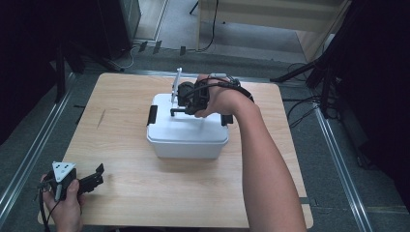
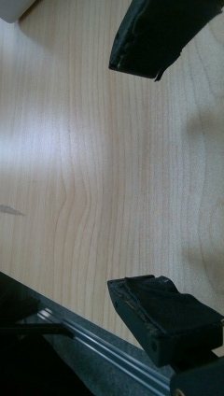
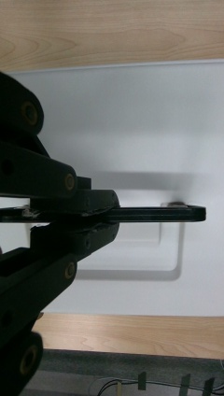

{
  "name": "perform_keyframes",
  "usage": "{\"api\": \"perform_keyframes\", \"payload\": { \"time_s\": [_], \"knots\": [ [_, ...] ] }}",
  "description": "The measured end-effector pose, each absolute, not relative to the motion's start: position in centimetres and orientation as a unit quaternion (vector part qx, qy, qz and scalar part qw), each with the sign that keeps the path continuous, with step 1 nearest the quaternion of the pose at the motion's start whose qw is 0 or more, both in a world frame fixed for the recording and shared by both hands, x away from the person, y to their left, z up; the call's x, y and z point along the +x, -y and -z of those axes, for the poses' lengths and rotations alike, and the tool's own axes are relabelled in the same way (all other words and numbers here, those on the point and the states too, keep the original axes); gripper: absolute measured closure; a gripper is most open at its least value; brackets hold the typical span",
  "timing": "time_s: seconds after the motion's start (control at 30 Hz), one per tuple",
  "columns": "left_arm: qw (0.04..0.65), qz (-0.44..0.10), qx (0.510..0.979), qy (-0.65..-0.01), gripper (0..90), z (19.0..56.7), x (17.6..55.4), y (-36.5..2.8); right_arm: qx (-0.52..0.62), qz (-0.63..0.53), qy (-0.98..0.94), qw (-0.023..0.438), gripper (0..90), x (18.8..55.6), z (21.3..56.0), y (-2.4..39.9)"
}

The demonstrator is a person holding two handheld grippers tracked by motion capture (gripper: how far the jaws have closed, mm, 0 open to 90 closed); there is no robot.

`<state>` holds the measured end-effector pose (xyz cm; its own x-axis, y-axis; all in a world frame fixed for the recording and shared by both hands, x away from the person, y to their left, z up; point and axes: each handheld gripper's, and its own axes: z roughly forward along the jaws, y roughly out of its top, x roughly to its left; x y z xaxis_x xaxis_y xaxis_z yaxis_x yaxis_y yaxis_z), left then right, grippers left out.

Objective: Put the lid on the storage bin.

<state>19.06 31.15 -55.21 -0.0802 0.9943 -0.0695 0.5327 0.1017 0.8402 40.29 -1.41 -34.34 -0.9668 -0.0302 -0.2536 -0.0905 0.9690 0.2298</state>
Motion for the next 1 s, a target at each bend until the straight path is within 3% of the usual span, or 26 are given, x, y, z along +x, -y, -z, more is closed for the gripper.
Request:
{"api": "perform_keyframes", "payload": {
  "time_s": [0.13,0.27,0.43,1.0],
  "knots": [
    [0.347,-0.334,0.582,-0.655,0.0,55.2,19.0,-31.1,-0.033,-0.098,-0.991,0.084,45.4,39.8,35.2,1.5],
    [0.345,-0.331,0.584,-0.656,0.0,55.2,19.0,-31.2,-0.017,-0.098,-0.992,0.076,21.1,39.2,35.2,1.8],
    [0.345,-0.331,0.584,-0.656,0.0,55.2,19.0,-31.2,-0.004,-0.103,-0.992,0.076,0.6,38.6,34.4,2.6],
    [0.345,-0.335,0.584,-0.654,0.0,55.2,19.1,-31.0,0.026,-0.117,-0.988,0.097,0.0,38.3,33.5,7.7]
  ]
}}
